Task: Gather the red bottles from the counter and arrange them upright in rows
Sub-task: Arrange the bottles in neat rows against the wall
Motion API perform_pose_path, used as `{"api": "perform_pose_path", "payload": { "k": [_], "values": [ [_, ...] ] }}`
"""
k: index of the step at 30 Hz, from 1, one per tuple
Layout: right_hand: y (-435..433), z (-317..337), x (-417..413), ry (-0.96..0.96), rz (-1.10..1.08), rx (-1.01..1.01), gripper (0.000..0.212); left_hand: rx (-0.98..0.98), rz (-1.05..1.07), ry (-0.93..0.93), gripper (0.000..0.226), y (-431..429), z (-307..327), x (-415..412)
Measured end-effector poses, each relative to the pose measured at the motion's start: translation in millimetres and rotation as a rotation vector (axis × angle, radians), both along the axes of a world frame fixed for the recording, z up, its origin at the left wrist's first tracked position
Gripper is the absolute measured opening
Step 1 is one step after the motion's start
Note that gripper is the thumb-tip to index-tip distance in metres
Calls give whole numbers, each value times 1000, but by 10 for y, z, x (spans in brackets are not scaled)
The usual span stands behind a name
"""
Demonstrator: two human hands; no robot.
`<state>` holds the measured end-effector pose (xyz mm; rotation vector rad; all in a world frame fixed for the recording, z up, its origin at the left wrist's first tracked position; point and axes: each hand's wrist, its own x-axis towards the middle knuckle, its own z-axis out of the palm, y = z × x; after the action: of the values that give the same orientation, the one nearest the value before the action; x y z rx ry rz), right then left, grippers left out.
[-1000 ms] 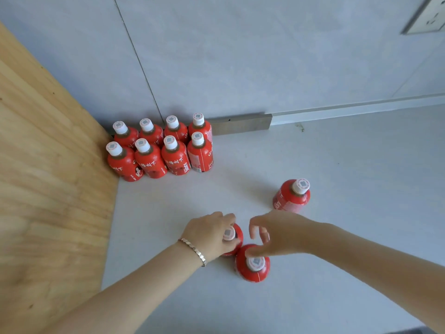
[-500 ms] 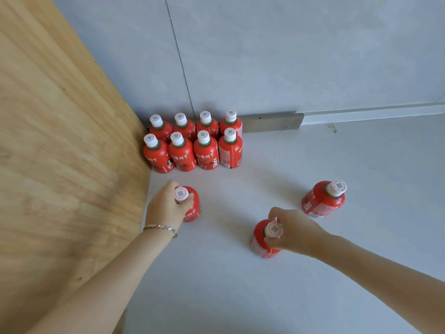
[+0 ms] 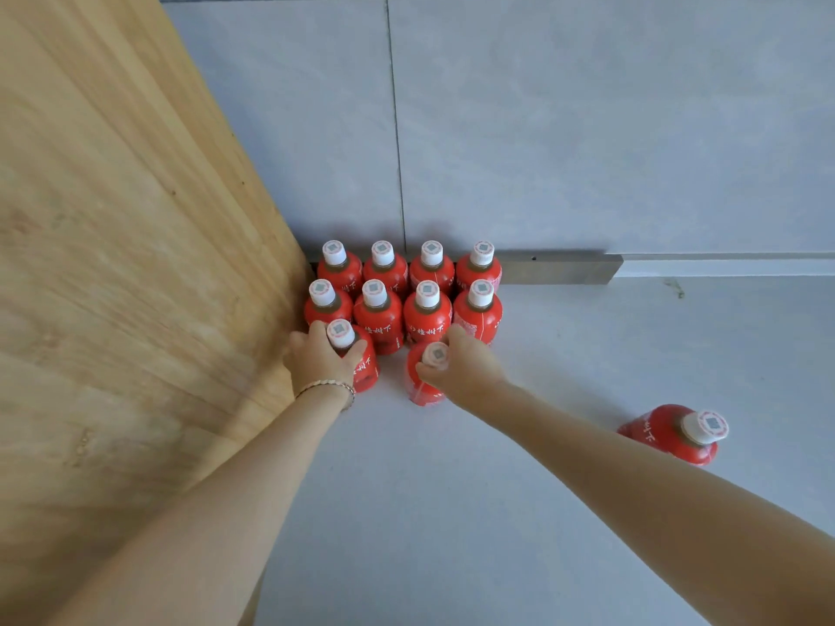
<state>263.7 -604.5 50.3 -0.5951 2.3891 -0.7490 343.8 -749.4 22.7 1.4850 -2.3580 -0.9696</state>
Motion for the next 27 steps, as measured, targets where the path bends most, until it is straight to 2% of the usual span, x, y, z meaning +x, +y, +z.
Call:
{"api": "perform_pose_path", "payload": {
  "k": [3, 6, 8, 15, 18, 20, 22, 24, 25, 27],
  "values": [
    [-370, -35, 30, 21, -7, -18, 39, 116, 48, 101, 42, 1, -84, 45],
    [-570, -96, 128, 137, 79, 139, 46, 122, 12, 107, 43, -4, -139, 49],
    [-615, -127, 160, 153, 57, 199, 54, 126, 0, 99, 44, -3, -142, 40],
    [-501, -202, 130, -21, -80, -66, 46, 117, -10, 71, 48, 13, -155, 62],
    [-240, -164, 122, -78, 3, -121, 51, 118, -1, 21, 50, 44, -93, 26],
    [57, -127, 72, -46, 150, -46, 46, -66, -31, 1, 59, 80, -36, 2],
    [431, -91, -37, 37, 219, 48, 33, -381, -210, 36, 64, 154, -3, -39],
    [837, -14, -162, 111, 199, 96, 25, -578, -392, 56, 59, 282, 14, -104],
    [1035, 44, -222, 156, 178, 115, 23, -608, -487, 36, 56, 349, 34, -141],
    [1401, 169, -344, 288, 139, 188, 24, -551, -606, -48, 52, 472, 110, -212]
  ]
}}
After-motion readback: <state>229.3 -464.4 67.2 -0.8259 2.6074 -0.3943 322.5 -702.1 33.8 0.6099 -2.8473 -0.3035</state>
